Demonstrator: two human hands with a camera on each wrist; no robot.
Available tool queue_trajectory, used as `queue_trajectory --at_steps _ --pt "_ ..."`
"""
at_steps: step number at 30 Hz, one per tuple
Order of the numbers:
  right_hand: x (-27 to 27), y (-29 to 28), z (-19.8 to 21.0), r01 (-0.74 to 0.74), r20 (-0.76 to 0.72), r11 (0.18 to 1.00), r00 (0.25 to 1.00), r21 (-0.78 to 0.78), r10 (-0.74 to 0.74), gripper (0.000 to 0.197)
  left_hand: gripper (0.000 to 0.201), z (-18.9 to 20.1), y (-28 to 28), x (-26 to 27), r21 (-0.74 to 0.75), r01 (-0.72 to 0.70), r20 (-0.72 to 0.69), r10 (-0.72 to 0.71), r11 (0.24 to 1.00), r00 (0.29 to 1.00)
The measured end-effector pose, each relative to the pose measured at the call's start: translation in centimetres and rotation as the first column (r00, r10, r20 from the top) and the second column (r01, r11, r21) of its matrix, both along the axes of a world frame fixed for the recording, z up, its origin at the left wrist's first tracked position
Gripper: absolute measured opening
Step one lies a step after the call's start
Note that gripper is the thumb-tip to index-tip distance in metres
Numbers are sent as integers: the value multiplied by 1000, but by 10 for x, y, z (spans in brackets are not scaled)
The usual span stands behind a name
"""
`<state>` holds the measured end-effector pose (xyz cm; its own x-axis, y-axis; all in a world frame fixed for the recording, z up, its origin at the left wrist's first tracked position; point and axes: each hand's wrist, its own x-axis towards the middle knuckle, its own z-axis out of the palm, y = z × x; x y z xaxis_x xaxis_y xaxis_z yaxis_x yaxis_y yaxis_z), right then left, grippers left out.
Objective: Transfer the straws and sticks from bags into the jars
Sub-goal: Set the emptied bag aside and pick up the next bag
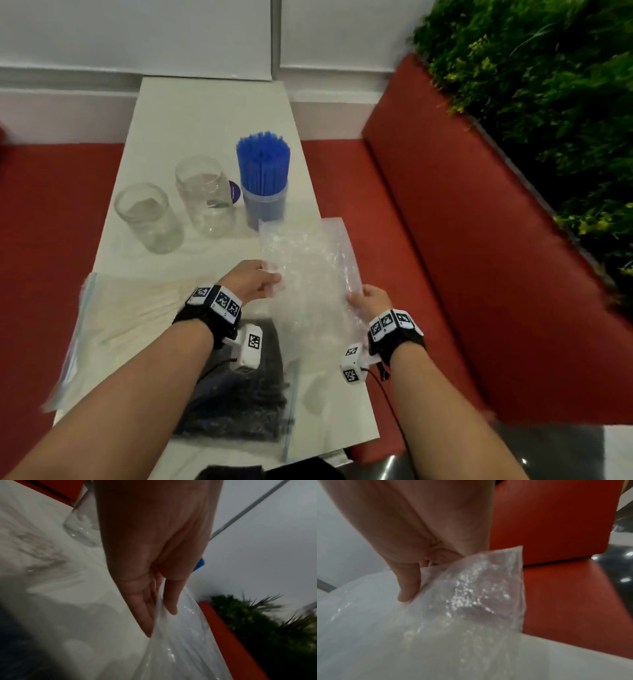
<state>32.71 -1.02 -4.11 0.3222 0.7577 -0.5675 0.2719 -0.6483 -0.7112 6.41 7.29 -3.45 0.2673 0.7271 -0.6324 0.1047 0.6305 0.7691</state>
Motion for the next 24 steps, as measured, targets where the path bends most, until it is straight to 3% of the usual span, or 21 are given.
queue_trajectory --at_steps 2,3,5,6,8,12,15,17,20,24 --pt "-6 -5 -28 -31 29 994 999 -104 34 27 18 -19 -9 2 -45 163 -170 -169 986 971" --pt "-7 -8 -38 -48 50 987 997 -156 57 28 24 -28 -12 1 -54 321 -309 -322 945 895" --pt "-6 -8 -49 -63 111 972 990 -224 90 31 32 -43 -17 -2 -62 625 -557 -547 778 625" --pt "-5 -7 -52 -60 143 968 985 -243 97 33 34 -48 -21 -3 -67 718 -628 -588 693 510" --pt "-3 -1 -56 -58 182 964 977 -260 108 47 42 -59 -29 -3 -112 790 -712 -603 602 359" --pt "-14 8 -55 -91 324 943 925 -319 199 100 60 -69 -38 0 -184 789 -832 -520 586 192" --pt "-39 5 -59 -341 525 894 724 -289 446 92 42 -69 -35 -2 -166 810 -845 -504 563 177" --pt "-54 2 -66 -525 531 801 609 -288 590 79 31 -61 -31 -8 -138 811 -811 -535 568 236" --pt "-72 -8 -78 -603 434 720 578 -344 691 75 17 -41 -23 -26 -121 814 -706 -626 568 332" --pt "-86 -22 -95 -614 401 673 540 -413 740 79 18 -3 -19 -60 -176 785 -674 -654 594 343"
